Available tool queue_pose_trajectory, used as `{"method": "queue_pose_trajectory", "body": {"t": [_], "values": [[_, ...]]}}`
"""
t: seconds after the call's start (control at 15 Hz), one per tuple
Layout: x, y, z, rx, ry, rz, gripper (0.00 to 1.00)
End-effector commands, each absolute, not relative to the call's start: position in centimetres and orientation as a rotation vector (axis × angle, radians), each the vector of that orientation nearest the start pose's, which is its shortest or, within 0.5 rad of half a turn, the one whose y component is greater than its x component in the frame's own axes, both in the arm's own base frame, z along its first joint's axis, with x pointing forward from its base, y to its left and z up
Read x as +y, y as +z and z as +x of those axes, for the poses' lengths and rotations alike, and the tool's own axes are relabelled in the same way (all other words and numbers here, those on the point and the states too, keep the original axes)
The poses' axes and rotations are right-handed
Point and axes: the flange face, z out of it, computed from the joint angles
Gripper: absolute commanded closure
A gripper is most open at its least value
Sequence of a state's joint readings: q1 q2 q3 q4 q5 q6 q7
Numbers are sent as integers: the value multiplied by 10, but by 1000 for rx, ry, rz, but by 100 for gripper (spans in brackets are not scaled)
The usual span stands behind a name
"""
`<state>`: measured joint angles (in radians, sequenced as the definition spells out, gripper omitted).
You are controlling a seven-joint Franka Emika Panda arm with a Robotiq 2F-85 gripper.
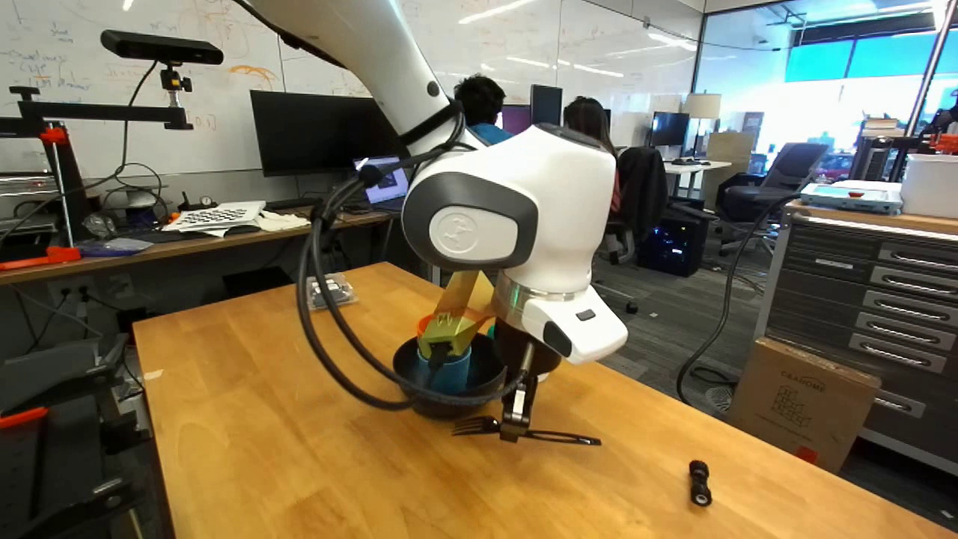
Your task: Pick up the three cups from the table and put them in the black bowl. Pick up the folk from the table and put it in the cups.
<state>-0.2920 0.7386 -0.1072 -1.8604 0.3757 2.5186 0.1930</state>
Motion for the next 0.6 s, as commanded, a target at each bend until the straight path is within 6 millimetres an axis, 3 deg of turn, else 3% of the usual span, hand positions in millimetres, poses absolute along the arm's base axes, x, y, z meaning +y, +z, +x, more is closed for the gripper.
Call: {"method": "queue_pose_trajectory", "body": {"t": [0.0, 0.53], "values": [[-225, 165, 572, 1205, 29, -2736, 91], [-194, 259, 557, 942, -212, -2889, 91]]}}
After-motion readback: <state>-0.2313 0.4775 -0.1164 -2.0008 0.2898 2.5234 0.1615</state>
